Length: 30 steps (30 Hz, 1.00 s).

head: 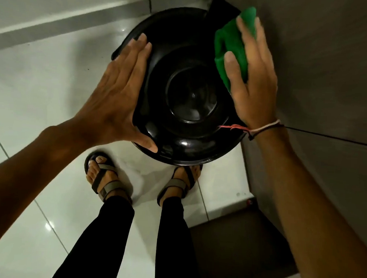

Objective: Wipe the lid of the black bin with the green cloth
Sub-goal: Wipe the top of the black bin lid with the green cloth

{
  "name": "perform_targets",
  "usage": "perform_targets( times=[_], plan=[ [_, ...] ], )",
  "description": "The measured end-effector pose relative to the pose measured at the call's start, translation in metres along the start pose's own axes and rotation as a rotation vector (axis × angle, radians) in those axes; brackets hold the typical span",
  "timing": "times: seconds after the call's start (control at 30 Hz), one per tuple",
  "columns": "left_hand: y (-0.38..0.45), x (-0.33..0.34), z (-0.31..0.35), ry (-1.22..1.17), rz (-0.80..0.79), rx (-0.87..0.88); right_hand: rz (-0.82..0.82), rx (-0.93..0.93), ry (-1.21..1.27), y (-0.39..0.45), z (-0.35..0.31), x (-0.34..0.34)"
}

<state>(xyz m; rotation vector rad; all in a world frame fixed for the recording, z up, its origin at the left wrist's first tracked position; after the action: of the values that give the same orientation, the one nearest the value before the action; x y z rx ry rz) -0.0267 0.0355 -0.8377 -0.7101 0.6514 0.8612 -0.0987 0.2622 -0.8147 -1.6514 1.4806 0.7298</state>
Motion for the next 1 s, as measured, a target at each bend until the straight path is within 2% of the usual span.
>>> perform_targets(
  times=[0.2, 0.27, 0.37, 0.47, 0.53, 0.6, 0.63, 0.73, 0.77, 0.83, 0.9, 1.0],
  plan=[
    [0.001, 0.002, 0.002, -0.038, 0.029, 0.014, 0.32, 0.495, 0.176, -0.085, 0.011, 0.007],
    [0.001, 0.002, 0.0, -0.04, 0.054, 0.031, 0.366, 0.674, 0.235, -0.121, -0.004, 0.017],
    [-0.001, 0.002, 0.002, -0.049, 0.044, 0.027, 0.202, 0.919, 0.389, -0.15, -0.046, 0.043],
    [-0.001, -0.007, 0.008, -0.089, -0.036, 0.024, -0.024, 0.993, 0.602, -0.151, -0.087, 0.054],
    [-0.004, -0.017, 0.006, -0.176, -0.131, 0.02, -0.117, 0.942, 0.692, -0.154, -0.097, 0.041],
    [-0.015, -0.033, 0.0, -0.258, -0.125, -0.045, -0.178, 0.794, 0.553, -0.151, -0.1, 0.014],
    [-0.025, -0.043, -0.002, -0.277, -0.027, -0.1, -0.166, 0.705, 0.42, -0.145, -0.097, -0.001],
    [-0.071, -0.059, 0.024, -0.334, 0.485, -0.337, 0.004, 0.435, 0.152, -0.109, -0.072, -0.03],
    [-0.08, -0.05, 0.045, -0.359, 0.559, -0.397, 0.043, 0.338, 0.118, -0.092, -0.065, -0.032],
    [-0.074, -0.013, 0.092, -0.377, 0.526, -0.459, 0.05, 0.141, 0.055, -0.056, -0.055, -0.024],
    [-0.053, 0.02, 0.125, -0.31, 0.483, -0.524, -0.013, -0.03, -0.036, -0.027, -0.048, -0.004],
    [-0.021, 0.044, 0.113, -0.263, 0.54, -0.756, -0.028, -0.191, -0.182, -0.009, -0.04, 0.024]
  ],
)
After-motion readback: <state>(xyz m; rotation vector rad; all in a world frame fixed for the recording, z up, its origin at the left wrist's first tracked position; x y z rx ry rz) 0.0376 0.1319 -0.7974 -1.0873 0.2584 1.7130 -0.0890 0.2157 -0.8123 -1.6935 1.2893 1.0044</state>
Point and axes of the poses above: each hand's wrist, its own y-axis towards the middle knuckle, its own x-axis out of the palm, z = x × y, the point moved 8 cm from there along y, towards the middle knuckle, and after that the axes turned 6 degrees about x, right-handed, at the moved point
